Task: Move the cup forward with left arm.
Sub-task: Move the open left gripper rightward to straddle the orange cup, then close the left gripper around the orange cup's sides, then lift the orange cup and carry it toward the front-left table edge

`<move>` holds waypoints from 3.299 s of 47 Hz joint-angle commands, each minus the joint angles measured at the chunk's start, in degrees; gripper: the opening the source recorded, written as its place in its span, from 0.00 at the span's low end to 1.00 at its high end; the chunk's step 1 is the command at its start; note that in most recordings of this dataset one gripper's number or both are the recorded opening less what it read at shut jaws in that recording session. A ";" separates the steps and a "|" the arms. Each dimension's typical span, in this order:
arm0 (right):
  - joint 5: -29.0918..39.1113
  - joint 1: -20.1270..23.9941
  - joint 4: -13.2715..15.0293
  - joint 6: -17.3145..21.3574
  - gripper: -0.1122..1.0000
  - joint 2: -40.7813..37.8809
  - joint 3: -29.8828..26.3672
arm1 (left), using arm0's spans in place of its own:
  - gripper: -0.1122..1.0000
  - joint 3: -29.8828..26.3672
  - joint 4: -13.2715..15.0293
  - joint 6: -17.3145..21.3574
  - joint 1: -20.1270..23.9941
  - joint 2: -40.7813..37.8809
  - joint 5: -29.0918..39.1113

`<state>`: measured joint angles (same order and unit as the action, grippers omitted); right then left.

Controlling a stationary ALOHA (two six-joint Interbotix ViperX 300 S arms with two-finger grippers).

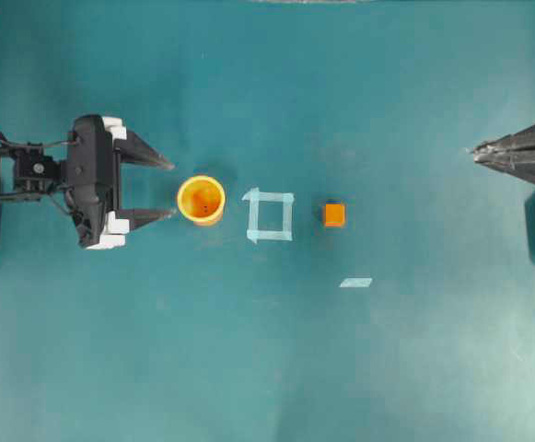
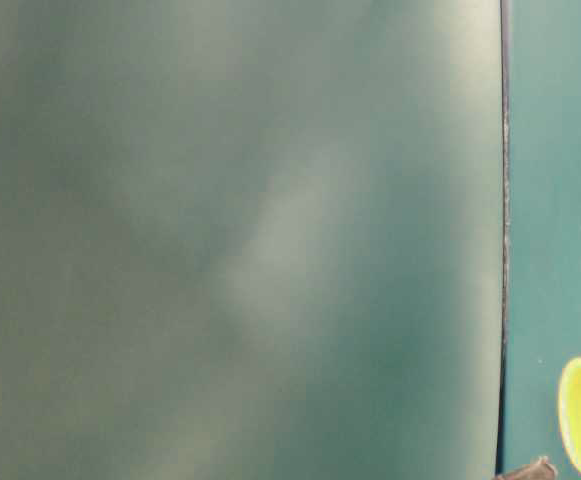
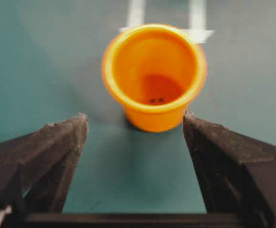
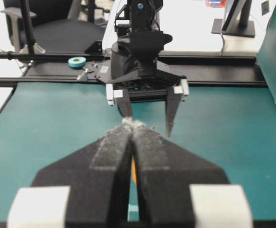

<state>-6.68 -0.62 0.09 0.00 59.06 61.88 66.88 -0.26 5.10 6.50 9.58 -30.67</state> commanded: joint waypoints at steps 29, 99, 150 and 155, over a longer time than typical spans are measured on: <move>-0.18 -0.09 0.00 -0.09 0.10 -0.18 -1.93 | 0.84 -5.98 -0.09 -0.79 -2.46 -6.42 2.20; -0.18 -0.09 0.00 -0.18 0.10 0.09 -2.46 | 0.70 -10.99 -0.09 -0.79 -4.75 -12.66 -2.02; 1.85 -0.09 0.00 0.00 0.10 0.09 -2.64 | 0.68 -12.74 0.09 -4.48 -21.18 -10.28 -6.50; 1.85 -0.09 0.00 0.00 0.10 0.09 -2.72 | 0.68 -13.27 0.09 -4.83 -23.91 -10.28 -6.50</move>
<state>-4.66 -0.70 0.09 -0.09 59.24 61.26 54.93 -0.26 0.35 -15.64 -2.20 -36.56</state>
